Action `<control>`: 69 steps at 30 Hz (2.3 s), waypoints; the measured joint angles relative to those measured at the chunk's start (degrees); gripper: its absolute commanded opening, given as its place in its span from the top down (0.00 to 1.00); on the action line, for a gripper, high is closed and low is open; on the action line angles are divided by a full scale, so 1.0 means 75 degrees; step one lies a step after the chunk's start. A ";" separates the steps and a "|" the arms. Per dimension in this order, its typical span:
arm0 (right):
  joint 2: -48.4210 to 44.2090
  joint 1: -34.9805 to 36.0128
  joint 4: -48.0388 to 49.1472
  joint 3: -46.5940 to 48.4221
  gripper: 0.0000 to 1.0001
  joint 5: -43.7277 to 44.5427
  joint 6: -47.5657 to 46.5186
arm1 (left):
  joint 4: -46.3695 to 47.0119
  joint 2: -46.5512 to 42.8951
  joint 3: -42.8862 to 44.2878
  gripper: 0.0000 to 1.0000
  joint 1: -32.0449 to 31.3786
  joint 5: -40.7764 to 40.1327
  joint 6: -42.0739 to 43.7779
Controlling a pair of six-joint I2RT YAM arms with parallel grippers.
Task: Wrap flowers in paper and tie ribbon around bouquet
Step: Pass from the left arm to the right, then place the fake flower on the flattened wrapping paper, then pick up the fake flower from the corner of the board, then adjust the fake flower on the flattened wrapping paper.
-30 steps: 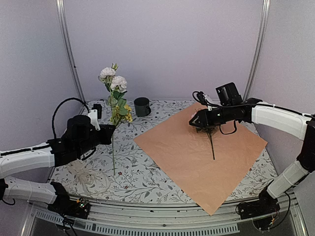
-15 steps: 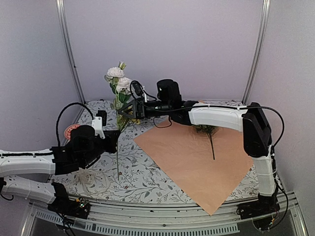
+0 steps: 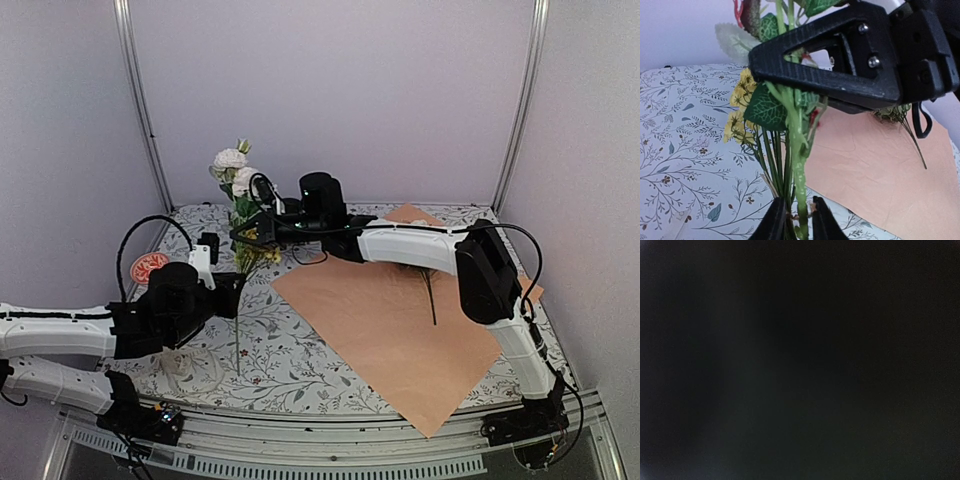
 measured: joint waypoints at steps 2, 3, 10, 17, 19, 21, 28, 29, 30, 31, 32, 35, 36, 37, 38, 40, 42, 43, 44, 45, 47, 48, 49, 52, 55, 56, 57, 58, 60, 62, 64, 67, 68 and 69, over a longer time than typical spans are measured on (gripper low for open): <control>-0.0003 -0.0003 0.0029 0.0000 1.00 -0.0003 0.0050 | -0.0032 -0.0015 -0.0032 0.53 -0.0017 -0.0012 -0.0105; -0.0003 -0.0009 0.0032 0.0000 1.00 -0.0006 0.0073 | -0.0055 -0.0044 -0.0064 0.49 -0.0026 -0.0017 -0.0154; -0.0041 -0.0248 -0.0012 -0.0006 1.00 -0.0227 0.0152 | -0.0224 -0.0784 -0.0425 0.40 -0.0044 -0.0029 -0.0481; -0.1384 -0.1128 -0.1754 -0.0487 1.00 -0.0697 -0.0562 | -0.0694 -0.1174 -0.0487 0.39 -0.0044 -0.0466 -0.0848; -0.2162 -0.1594 -0.2804 -0.0699 1.00 -0.0574 -0.1148 | -0.1055 -0.0895 -0.0332 0.36 -0.0041 -0.0597 -0.0988; -0.3080 -0.2212 -0.4051 -0.1008 1.00 -0.0195 -0.1862 | -0.1422 -0.0370 -0.0017 0.34 -0.0026 -0.0592 -0.1070; -0.4132 -0.3585 -0.7006 -0.1792 1.00 0.2987 -0.3896 | -0.2031 0.2314 0.1515 0.31 0.0825 0.1207 -0.0941; -0.3923 -0.3605 -0.7251 -0.1856 1.00 0.3328 -0.4071 | -0.2122 0.2777 0.1772 0.31 0.1005 0.1489 -0.0877; -0.3643 -0.3605 -0.7475 -0.1920 1.00 0.3649 -0.4205 | -0.2244 0.3171 0.1988 0.31 0.1125 0.1696 -0.0822; -0.3331 -0.3602 -0.7659 -0.1976 1.00 0.3934 -0.4322 | -0.2393 0.3628 0.2247 0.31 0.1236 0.1900 -0.0755; -0.3008 -0.3602 -0.7816 -0.2022 1.00 0.4194 -0.4403 | -0.2492 0.3923 0.2398 0.31 0.1288 0.2025 -0.0717; -0.2282 -0.3602 -0.8116 -0.2057 0.97 0.4820 -0.4491 | -0.2818 0.4724 0.2742 0.33 0.1425 0.2410 -0.0568; -0.2136 -0.3602 -0.8142 -0.2075 0.93 0.5004 -0.4500 | -0.2882 0.4887 0.2783 0.34 0.1451 0.2512 -0.0542; -0.2052 -0.3602 -0.8145 -0.2095 0.91 0.5147 -0.4508 | -0.2929 0.5027 0.2809 0.36 0.1466 0.2602 -0.0522; -0.2014 -0.3602 -0.8140 -0.2104 0.87 0.5269 -0.4523 | -0.2955 0.5129 0.2821 0.36 0.1486 0.2658 -0.0449; -0.2005 -0.3602 -0.8067 -0.2107 0.75 0.5464 -0.4494 | -0.2961 0.5179 0.2882 0.37 0.1530 0.2713 -0.0423; -0.2005 -0.3602 -0.7901 -0.2110 0.69 0.5616 -0.4500 | -0.2946 0.5234 0.2923 0.38 0.1562 0.2754 -0.0388; -0.2005 -0.3602 -0.7839 -0.2124 0.66 0.5657 -0.4491 | -0.2938 0.5257 0.2943 0.39 0.1571 0.2754 -0.0370; -0.2005 -0.3602 -0.7769 -0.2145 0.63 0.5706 -0.4511 | -0.2929 0.5278 0.2961 0.41 0.1580 0.2754 -0.0358; -0.2005 -0.3602 -0.7732 -0.2162 0.61 0.5747 -0.4494 | -0.2917 0.5298 0.2970 0.44 0.1591 0.2757 -0.0338; -0.2025 -0.3602 -0.7667 -0.2194 0.59 0.5788 -0.4488 | -0.2882 0.5336 0.2993 0.56 0.1617 0.2760 -0.0306; -0.2066 -0.3599 -0.7667 -0.2221 0.58 0.5799 -0.4485 | -0.2856 0.5353 0.2996 0.64 0.1644 0.2769 -0.0300; -0.2133 -0.3599 -0.7664 -0.2259 0.58 0.5802 -0.4485 | -0.2818 0.5371 0.3002 0.76 0.1664 0.2769 -0.0321; -0.2506 -0.3582 -0.7667 -0.2410 0.56 0.5808 -0.4482 | -0.2766 0.5423 0.3019 1.00 0.1740 0.2836 -0.0321; -0.3147 -0.3552 -0.7676 -0.2629 0.55 0.5805 -0.4479 | -0.2795 0.5418 0.3022 1.00 0.1772 0.2836 -0.0379; -0.3401 -0.3538 -0.7670 -0.2704 0.54 0.5799 -0.4479 | -0.2821 0.5394 0.3019 1.00 0.1772 0.2815 -0.0417; -0.3727 -0.3518 -0.7641 -0.2812 0.53 0.5764 -0.4476 | -0.2914 0.5336 0.3013 1.00 0.1775 0.2786 -0.0458; -0.3966 -0.3503 -0.7627 -0.2891 0.51 0.5747 -0.4473 | -0.3037 0.5231 0.3002 1.00 0.1778 0.2745 -0.0493; -0.4567 -0.3474 -0.7528 -0.3177 0.49 0.5616 -0.4473 | -0.3311 0.4908 0.2955 1.00 0.1778 0.2594 -0.0592; -0.5094 -0.3453 -0.7402 -0.3465 0.48 0.5418 -0.4476 | -0.3599 0.4307 0.2885 1.00 0.1778 0.2331 -0.0685; -0.5645 -0.3445 -0.7210 -0.3783 0.48 0.5106 -0.4479 | -0.3704 0.3593 0.2847 1.00 0.1757 0.2116 -0.0758; -0.6376 -0.3427 -0.6747 -0.4266 0.48 0.4319 -0.4494 | -0.3430 0.2387 0.2763 1.00 0.1594 0.1778 -0.0752; -0.6557 -0.3398 -0.6577 -0.4415 0.48 0.4051 -0.4517 | -0.3194 0.1990 0.2704 1.00 0.1422 0.1664 -0.0694; -0.6764 -0.3334 -0.6341 -0.4616 0.48 0.3678 -0.4552 | -0.2897 0.1641 0.2643 1.00 0.1201 0.1571 -0.0583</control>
